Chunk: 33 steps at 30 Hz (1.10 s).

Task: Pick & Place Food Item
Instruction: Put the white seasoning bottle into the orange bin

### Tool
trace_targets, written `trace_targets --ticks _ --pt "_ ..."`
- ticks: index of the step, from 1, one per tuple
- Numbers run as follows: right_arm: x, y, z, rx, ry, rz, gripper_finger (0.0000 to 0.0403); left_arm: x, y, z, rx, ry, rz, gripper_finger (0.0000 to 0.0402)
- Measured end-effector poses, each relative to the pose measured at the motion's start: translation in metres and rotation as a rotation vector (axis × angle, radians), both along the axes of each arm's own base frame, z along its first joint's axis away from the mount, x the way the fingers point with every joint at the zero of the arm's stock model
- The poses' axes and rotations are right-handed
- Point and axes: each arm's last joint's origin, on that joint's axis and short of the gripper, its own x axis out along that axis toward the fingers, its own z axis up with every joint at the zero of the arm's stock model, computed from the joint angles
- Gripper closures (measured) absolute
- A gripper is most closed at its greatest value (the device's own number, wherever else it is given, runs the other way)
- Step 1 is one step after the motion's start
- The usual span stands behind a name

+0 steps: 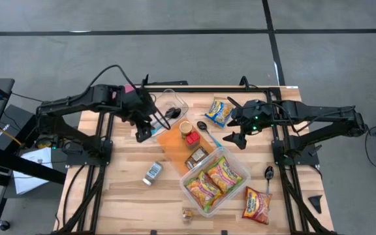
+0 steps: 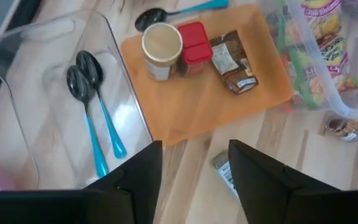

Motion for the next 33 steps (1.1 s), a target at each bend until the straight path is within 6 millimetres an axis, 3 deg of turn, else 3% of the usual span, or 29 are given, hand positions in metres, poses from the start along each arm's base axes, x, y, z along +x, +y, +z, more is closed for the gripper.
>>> trace_targets --ticks 8,15,25,33 --pt "0.0 0.0 0.0 0.001 0.0 -0.001 0.0046 -0.003 -0.002 -0.001 -0.05 0.019 0.082 0.0174" --pt "0.0 0.0 0.0 0.008 0.0 0.005 0.0046 -0.005 -0.019 -0.014 -0.128 0.086 0.155 0.0141" --pt "0.001 0.002 0.001 0.039 -0.009 0.041 0.0046 -0.001 -0.069 -0.064 -0.268 0.185 0.261 0.011" --pt "0.001 0.002 0.001 0.056 -0.013 0.059 0.0046 0.009 -0.102 -0.101 -0.408 0.118 0.264 0.0087"
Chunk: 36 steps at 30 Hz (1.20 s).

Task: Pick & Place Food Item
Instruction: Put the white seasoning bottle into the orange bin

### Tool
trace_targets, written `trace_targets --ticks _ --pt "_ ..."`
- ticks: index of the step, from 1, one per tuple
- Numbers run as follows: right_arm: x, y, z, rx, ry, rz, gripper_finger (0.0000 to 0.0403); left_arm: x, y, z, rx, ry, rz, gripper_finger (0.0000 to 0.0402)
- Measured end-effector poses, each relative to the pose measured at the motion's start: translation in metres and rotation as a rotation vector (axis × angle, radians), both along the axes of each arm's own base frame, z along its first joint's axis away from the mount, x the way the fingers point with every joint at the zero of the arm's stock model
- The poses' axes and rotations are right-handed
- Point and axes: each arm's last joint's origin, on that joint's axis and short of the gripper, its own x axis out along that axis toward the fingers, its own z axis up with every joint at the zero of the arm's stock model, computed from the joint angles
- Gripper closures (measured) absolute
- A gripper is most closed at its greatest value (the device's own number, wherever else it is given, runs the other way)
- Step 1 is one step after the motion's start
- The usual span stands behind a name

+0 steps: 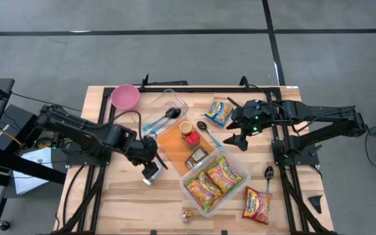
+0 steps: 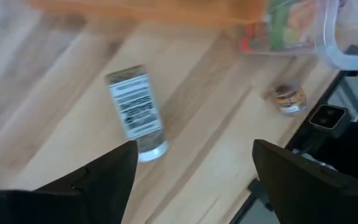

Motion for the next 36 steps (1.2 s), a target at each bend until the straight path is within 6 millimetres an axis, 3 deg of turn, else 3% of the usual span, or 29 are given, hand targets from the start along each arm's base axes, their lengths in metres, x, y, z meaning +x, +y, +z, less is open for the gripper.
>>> trace_targets --ticks 5,17,26,36 --pt "0.0 0.0 0.0 0.0 -0.001 0.001 0.0046 0.007 -0.007 -0.016 -0.016 -0.049 -0.013 0.0065" --pt "0.0 0.0 0.0 0.003 0.004 0.004 0.0046 0.027 -0.01 -0.075 0.073 0.19 0.064 0.0004" --pt "0.0 0.001 0.0 0.003 0.002 0.036 0.0046 0.044 -0.014 -0.124 0.154 0.339 0.136 0.0009" --pt "0.0 0.002 0.0 0.016 0.001 0.057 0.0046 0.05 -0.014 -0.142 0.217 0.347 0.148 0.0009"
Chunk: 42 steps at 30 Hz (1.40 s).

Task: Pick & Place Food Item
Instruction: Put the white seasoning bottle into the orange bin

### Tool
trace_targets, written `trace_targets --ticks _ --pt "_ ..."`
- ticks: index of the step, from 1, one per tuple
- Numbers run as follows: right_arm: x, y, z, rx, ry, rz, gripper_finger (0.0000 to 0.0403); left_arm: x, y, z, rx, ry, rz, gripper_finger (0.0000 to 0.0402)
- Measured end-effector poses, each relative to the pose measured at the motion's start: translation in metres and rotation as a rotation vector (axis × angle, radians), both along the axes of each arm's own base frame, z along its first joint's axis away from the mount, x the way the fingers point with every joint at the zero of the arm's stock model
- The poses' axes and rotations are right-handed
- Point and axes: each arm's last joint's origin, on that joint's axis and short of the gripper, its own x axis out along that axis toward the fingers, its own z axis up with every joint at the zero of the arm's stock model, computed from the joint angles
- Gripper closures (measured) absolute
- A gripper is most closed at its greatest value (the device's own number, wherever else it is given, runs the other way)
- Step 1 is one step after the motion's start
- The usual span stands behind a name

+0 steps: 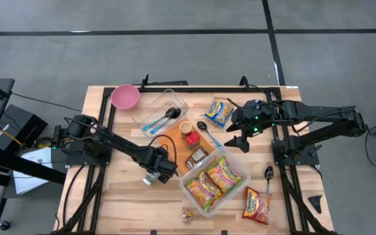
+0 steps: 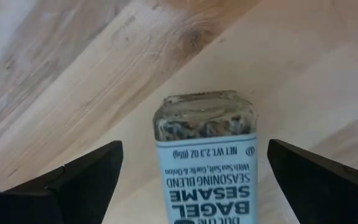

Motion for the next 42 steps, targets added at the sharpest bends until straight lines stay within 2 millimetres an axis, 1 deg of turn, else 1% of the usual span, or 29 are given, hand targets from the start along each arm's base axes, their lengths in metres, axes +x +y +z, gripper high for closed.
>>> trace_targets --ticks 7,12,17,20,22,25,26,28,32,35,39,42 --pt "0.0 0.0 0.0 -0.005 -0.001 0.005 0.0046 -0.006 0.007 -0.013 -0.008 0.007 0.044 0.0011" --pt "0.0 0.0 0.0 -0.008 -0.002 0.007 0.0046 -0.006 0.011 -0.015 -0.022 -0.005 0.057 0.0039" --pt "0.0 0.0 0.0 -0.012 -0.003 0.01 0.0046 -0.003 0.014 -0.016 -0.033 -0.026 0.066 0.008" --pt "0.0 0.0 0.0 -0.014 -0.004 0.008 0.0046 -0.002 0.015 -0.016 -0.036 -0.033 0.071 0.0113" --pt "0.0 0.0 0.0 -0.014 -0.008 0.007 0.0046 -0.001 0.017 -0.016 -0.039 -0.033 0.08 0.0143" --pt "0.001 0.0 0.001 -0.015 -0.01 0.007 0.0046 -0.001 0.018 -0.015 -0.043 -0.033 0.088 0.0204" --pt "0.001 0.0 0.001 -0.015 -0.01 0.006 0.0046 -0.001 0.019 -0.014 -0.043 -0.035 0.089 0.0215" --pt "0.001 0.0 0.001 -0.016 -0.01 0.005 0.0046 -0.002 0.019 -0.013 -0.037 -0.036 0.09 0.0214" --pt "0.001 0.0 0.001 -0.016 -0.01 0.005 0.0046 -0.006 0.021 -0.003 -0.019 -0.059 0.094 0.0214" --pt "0.001 0.0 0.001 -0.016 -0.013 0.005 0.0046 -0.011 0.022 0.013 -0.034 -0.101 0.119 0.0214" --pt "0.001 0.0 0.001 -0.016 -0.01 0.005 0.0046 -0.023 0.025 0.047 -0.076 -0.212 0.204 0.0214" --pt "0.0 0.0 0.0 -0.016 -0.001 0.008 0.0046 -0.04 0.025 0.075 -0.115 -0.305 0.29 0.0214"
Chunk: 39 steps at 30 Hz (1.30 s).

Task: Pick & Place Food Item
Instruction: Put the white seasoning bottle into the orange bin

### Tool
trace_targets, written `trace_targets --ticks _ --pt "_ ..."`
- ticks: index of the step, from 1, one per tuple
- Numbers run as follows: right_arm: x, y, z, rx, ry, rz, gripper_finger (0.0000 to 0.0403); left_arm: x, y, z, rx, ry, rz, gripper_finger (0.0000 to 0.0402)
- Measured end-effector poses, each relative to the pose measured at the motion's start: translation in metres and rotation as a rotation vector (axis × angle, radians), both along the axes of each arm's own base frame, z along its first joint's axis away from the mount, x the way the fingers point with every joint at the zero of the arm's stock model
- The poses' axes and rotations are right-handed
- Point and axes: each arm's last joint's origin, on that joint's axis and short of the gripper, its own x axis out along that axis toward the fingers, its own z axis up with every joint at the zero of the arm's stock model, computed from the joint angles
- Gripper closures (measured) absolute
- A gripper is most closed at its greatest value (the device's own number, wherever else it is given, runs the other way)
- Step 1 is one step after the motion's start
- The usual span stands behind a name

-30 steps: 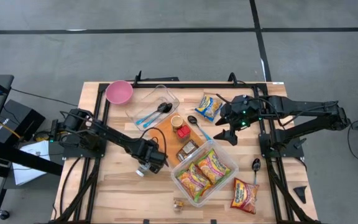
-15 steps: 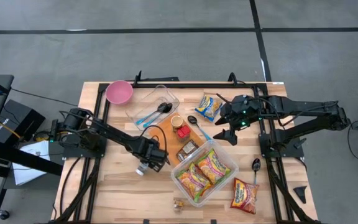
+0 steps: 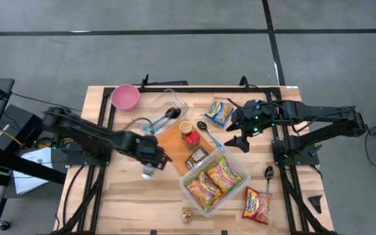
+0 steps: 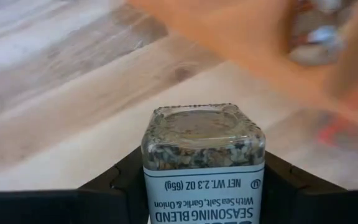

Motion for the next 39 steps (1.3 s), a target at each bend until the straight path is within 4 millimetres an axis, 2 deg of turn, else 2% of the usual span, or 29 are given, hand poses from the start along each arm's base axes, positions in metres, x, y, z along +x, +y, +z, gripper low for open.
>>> trace_targets --ticks 5,9,11,14,17,20,24,30,35,39 --pt "-0.002 0.002 -0.002 -0.002 0.033 0.013 0.0046 -0.033 -0.01 0.043 -0.091 -0.192 0.149 0.0214" --pt "-0.004 0.002 -0.004 -0.006 0.06 0.019 0.0046 -0.055 -0.019 0.064 -0.123 -0.36 0.308 0.0214" --pt "-0.004 0.003 -0.004 -0.007 0.061 0.025 0.0046 -0.06 -0.023 0.068 -0.129 -0.429 0.384 0.0214" --pt "-0.004 0.004 -0.004 -0.013 0.058 0.04 0.0046 -0.055 -0.025 0.071 -0.129 -0.526 0.478 0.0214" --pt "-0.004 0.007 -0.004 -0.015 0.054 0.052 0.0046 -0.037 -0.021 0.072 -0.094 -0.661 0.586 0.0214" --pt "-0.003 0.008 -0.003 -0.018 0.045 0.054 0.0046 -0.011 -0.007 0.073 -0.063 -0.808 0.728 0.0214" --pt "-0.002 0.007 -0.002 -0.055 0.021 0.027 0.0046 0.03 0.02 0.071 -0.053 -0.979 0.855 0.0214" --pt "0.008 0.004 0.009 -0.191 -0.127 0.012 0.0046 0.085 0.069 0.06 -0.093 -1.239 0.928 0.0199" --pt "0.013 0.001 0.018 -0.324 -0.23 -0.024 0.0046 0.106 0.095 0.046 -0.128 -1.328 0.959 0.0209" --pt "0.017 -0.002 0.026 -0.431 -0.293 -0.103 0.0046 0.115 0.103 0.049 -0.134 -1.353 0.964 0.021"
